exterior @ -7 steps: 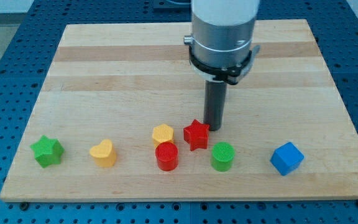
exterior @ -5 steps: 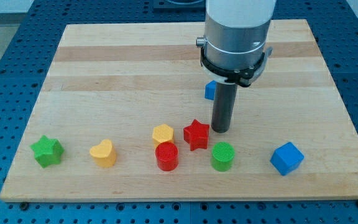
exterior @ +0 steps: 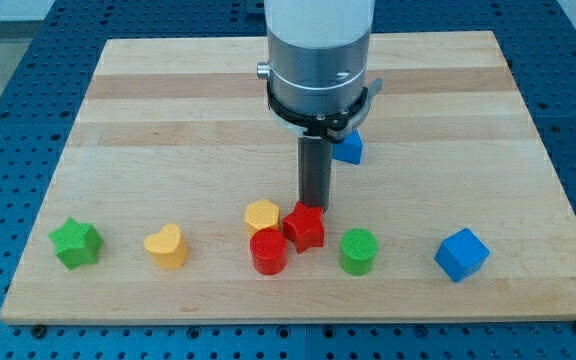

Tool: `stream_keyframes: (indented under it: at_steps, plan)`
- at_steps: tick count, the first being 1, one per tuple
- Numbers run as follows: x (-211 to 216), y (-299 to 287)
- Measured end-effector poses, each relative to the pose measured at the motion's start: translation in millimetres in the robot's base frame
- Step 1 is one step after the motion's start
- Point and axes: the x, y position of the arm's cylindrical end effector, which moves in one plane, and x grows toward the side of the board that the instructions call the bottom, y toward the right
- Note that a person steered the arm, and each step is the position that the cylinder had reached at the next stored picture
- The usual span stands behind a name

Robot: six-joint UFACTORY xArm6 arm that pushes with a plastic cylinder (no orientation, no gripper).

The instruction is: Slide the red star and yellow hexagon diagonal to each other

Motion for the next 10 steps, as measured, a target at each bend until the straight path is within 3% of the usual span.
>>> stream_keyframes:
  at_steps: [4, 7, 10]
  plan:
    - [38, 0]
    - [23, 0]
    - [23, -67]
